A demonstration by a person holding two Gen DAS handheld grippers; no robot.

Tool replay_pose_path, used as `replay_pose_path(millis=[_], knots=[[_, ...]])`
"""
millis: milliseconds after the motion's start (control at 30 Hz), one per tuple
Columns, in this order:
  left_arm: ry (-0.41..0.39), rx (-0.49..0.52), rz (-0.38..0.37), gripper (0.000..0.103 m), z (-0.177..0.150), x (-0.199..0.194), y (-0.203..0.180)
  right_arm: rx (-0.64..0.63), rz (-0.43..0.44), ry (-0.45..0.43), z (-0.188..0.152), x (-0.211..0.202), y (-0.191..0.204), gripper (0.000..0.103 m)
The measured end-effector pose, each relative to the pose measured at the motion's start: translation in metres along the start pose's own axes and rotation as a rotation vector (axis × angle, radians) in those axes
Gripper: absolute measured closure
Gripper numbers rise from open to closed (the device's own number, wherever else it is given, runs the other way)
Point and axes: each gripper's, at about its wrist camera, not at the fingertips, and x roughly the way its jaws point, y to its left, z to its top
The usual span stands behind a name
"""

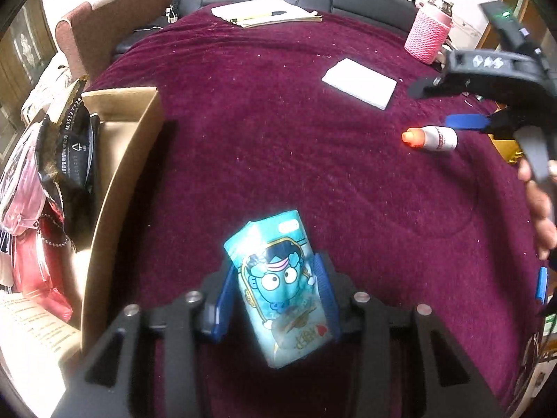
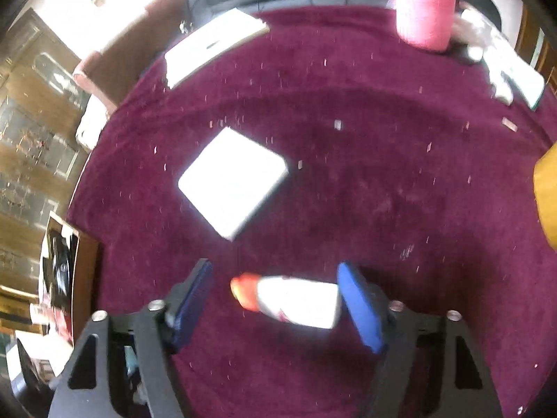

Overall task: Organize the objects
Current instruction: 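Grasp the orange-capped white bottle with the right gripper while the left lifts the blue packet, then carry the blue packet and orange-capped bottle over the tray with both grippers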

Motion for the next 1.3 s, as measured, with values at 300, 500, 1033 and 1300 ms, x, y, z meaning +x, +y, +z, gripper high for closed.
replay_pose_path(millis=[300,500,1033,1300], knots=[[0.003,0.006,-0.011,0.055,-0.001,0.001,0.000,-0.104,0.000,0.063,-0.042,-0.018,0.020,0.040],[0.000,0.018,0.003,0.054,-0.001,0.002,-0.003,-0.256,-0.164,-0.002,-0.027,-0.009,0.038,0.040],[-0.034,0.050,0.016,0.057,-0.002,0.002,-0.004,-0.140,-0.051,0.039,-0.070,-0.015,0.037,0.073],[-0.025,0.059,-0.017,0.066,-0.002,0.000,0.002,-0.064,0.035,0.054,-0.130,-0.022,0.059,0.073]])
